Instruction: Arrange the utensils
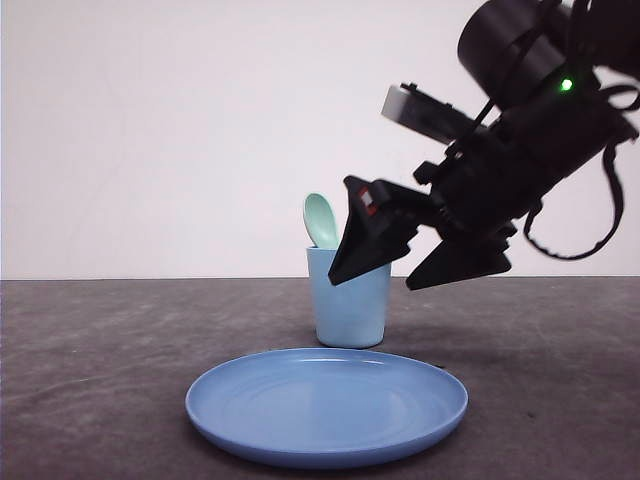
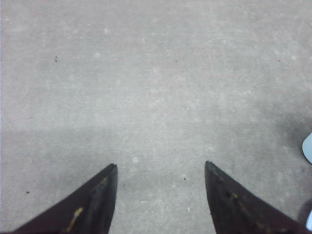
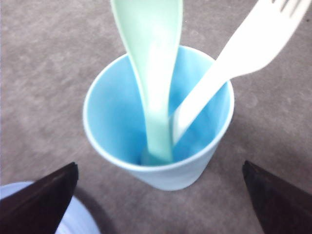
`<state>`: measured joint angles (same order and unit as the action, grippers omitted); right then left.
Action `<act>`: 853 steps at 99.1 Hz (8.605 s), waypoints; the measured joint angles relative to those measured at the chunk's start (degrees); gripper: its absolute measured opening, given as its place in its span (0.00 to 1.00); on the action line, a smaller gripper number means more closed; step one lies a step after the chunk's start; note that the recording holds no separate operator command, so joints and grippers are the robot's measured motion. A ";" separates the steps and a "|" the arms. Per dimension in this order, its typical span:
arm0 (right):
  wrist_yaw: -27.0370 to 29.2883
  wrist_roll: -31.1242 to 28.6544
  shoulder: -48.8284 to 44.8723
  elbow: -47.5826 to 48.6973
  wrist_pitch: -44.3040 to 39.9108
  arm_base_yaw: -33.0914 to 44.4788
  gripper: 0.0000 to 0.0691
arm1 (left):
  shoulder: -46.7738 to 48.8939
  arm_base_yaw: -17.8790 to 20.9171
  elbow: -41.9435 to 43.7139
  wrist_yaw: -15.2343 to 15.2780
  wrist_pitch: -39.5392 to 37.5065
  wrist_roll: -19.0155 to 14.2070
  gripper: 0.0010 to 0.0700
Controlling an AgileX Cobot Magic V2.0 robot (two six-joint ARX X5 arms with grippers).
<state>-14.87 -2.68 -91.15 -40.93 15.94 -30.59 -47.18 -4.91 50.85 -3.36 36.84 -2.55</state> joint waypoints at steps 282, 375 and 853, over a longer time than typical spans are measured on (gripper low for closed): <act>17.49 0.44 18.73 11.21 -5.81 -24.52 0.70 | 0.00 0.02 0.00 0.00 -1.75 0.00 0.48; 16.94 -0.83 11.45 11.19 -3.65 -24.52 0.98 | 0.00 0.00 0.00 0.00 -1.73 0.00 0.48; 12.72 -4.00 53.35 2.99 -33.09 22.49 0.04 | 46.88 3.76 -49.03 0.02 -26.56 -0.04 0.02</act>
<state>-2.15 -6.68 -37.80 -37.93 -17.15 -8.10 -0.30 -1.15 1.83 -3.33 10.28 -2.59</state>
